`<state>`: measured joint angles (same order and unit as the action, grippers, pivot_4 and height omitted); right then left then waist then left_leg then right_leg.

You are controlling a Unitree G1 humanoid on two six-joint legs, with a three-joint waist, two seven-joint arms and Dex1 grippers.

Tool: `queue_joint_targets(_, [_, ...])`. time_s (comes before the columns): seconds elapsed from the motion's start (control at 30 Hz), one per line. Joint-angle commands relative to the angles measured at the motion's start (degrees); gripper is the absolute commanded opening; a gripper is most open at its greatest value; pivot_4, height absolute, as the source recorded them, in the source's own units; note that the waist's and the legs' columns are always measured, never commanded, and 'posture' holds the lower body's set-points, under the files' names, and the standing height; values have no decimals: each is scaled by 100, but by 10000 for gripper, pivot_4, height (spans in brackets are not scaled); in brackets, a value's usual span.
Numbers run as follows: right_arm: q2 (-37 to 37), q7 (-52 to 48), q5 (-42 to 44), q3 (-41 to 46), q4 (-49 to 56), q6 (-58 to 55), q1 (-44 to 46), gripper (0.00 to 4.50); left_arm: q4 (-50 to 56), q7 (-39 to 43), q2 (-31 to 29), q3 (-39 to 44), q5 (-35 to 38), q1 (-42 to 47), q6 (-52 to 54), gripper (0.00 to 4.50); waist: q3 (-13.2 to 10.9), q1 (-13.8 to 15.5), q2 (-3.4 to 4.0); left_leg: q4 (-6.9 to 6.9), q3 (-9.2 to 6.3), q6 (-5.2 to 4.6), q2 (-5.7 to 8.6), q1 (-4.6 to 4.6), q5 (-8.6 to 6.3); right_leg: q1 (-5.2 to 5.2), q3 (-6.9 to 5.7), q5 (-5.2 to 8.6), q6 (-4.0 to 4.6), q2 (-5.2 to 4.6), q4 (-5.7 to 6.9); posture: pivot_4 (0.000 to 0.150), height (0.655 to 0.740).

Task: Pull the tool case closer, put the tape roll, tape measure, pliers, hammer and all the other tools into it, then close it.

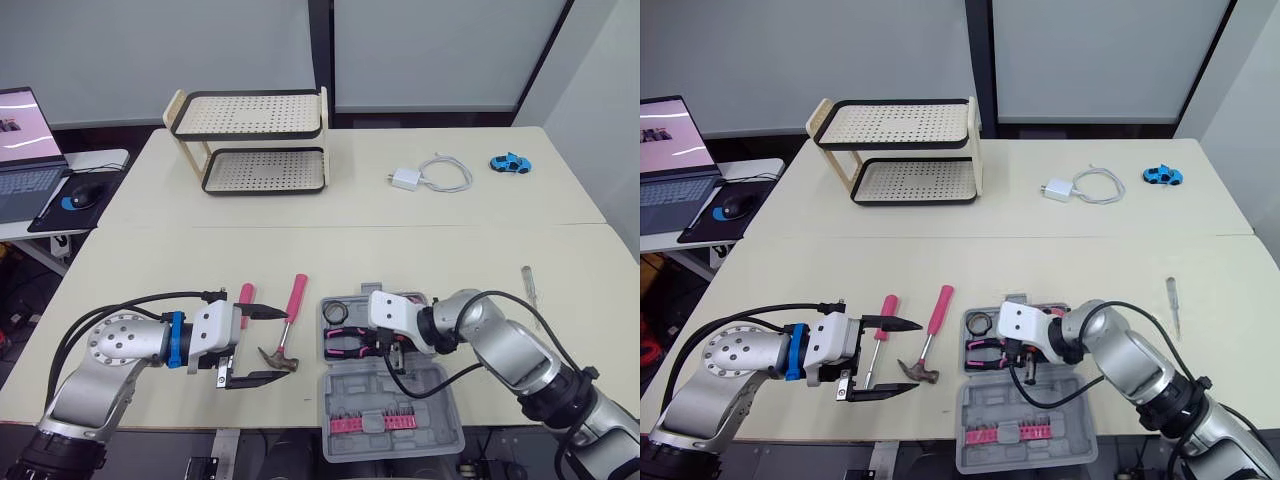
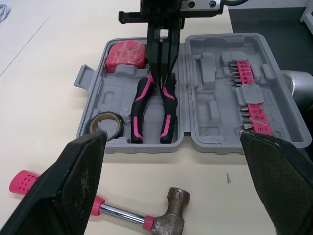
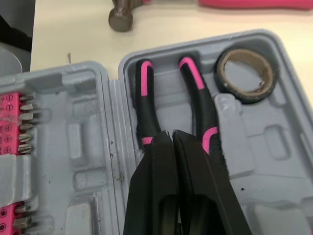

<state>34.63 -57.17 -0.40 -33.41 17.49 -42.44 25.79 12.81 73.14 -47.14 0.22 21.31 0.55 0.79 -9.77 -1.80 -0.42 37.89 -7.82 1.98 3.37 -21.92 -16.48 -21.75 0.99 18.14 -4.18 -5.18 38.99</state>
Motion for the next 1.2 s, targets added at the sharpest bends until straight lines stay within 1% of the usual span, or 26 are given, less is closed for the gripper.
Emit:
queue_joint_targets(0.03, [-10,53,-88,-86,-71,143,-22,503,76,-22,8,-2,0,-23,-72,45000,0,0,0,0,0,0,0,0,0,0,0,0,0,0,0,1500,7400])
queue_joint_targets(0.27, [112,8,-275,-274,-275,260,-87,503,87,-30,16,-11,0,-48,-64,45000,5,0,-3,0,0,0,0,3,0,2,-1,0,0,0,0,1500,7400])
queue_joint_targets(0.43, [-23,55,-18,112,-48,448,-113,503,64,-33,18,24,51,-74,-13,45000,7,1,-6,0,-1,0,0,3,0,3,-1,0,0,0,0,1500,7400])
queue_joint_targets(0.53, [-15,52,406,723,472,473,-223,503,66,-128,-12,108,119,-107,210,45000,6,3,-5,0,-1,0,0,2,0,3,0,0,0,0,0,1500,7400])
queue_joint_targets(0.6, [226,2,739,1347,989,488,-457,503,54,-280,-96,108,-35,-140,388,45000,6,4,-4,0,-1,-1,1,0,0,1,1,0,0,0,0,1500,7400])
queue_joint_targets(0.63, [323,-3,831,1526,1144,478,-546,503,55,-339,-116,102,-103,-154,419,45000,6,7,-5,0,-1,-1,1,-1,0,2,0,0,0,-1,0,1500,7400])
queue_joint_targets(0.7, [712,-68,996,2076,1482,664,-1066,503,81,-452,-115,14,-224,-201,519,45000,9,32,-10,0,-2,-1,3,0,-1,5,-1,0,0,-1,-3,1500,7400])
queue_joint_targets(0.8, [1112,-176,1153,2580,1778,1070,-1708,503,115,-478,-140,-99,-338,-269,635,45000,9,53,-13,-1,-6,-2,5,0,-1,11,-4,0,-1,-2,-7,1500,7400])
queue_joint_targets(0.83, [1299,-227,1172,2784,1834,1183,-2020,503,28,-449,-148,-218,-503,-271,513,45000,9,43,-12,-1,-2,-3,3,1,-2,13,-2,0,-1,-1,-7,1500,7400])
queue_joint_targets(0.87, [1478,-253,1165,2950,1848,1214,-2302,0,-56,-430,-156,-345,-668,-265,423,41162,9,39,-11,-1,-1,-3,3,1,-1,13,-3,0,-1,-1,-6,1500,7400])
queue_joint_targets(0.9, [1643,-231,1076,3082,1792,1282,-2561,0,-139,-425,-155,-498,-849,-235,345,39079,9,38,-11,-1,1,-3,2,5,-2,16,-1,0,-1,-1,-4,1500,7400])
queue_joint_targets(0.93, [1795,-199,973,3175,1714,1351,-2778,0,-208,-447,-142,-652,-1029,-194,307,35759,9,38,-11,-1,1,-3,1,11,-2,23,-3,0,-1,0,-4,1500,7400])
queue_joint_targets(1.0, [1987,-87,781,3226,1560,1508,-3033,0,-299,-554,-71,-913,-1308,-73,324,29563,9,21,-13,0,2,-4,2,19,-2,34,-3,0,-1,0,-4,1500,7400])
queue_joint_targets(1.03, [2028,-23,720,3223,1482,1556,-3112,0,-320,-611,-28,-1057,-1451,-5,357,25477,9,12,-14,0,4,-4,1,21,-2,35,-2,0,-1,2,-3,1500,7400])
queue_joint_targets(1.2, [2000,190,462,3005,1146,1672,-3217,0,-353,-910,271,-1552,-1915,236,582,9552,10,11,-15,1,3,-4,-2,21,-2,35,-2,0,-1,6,-1,1500,7400])
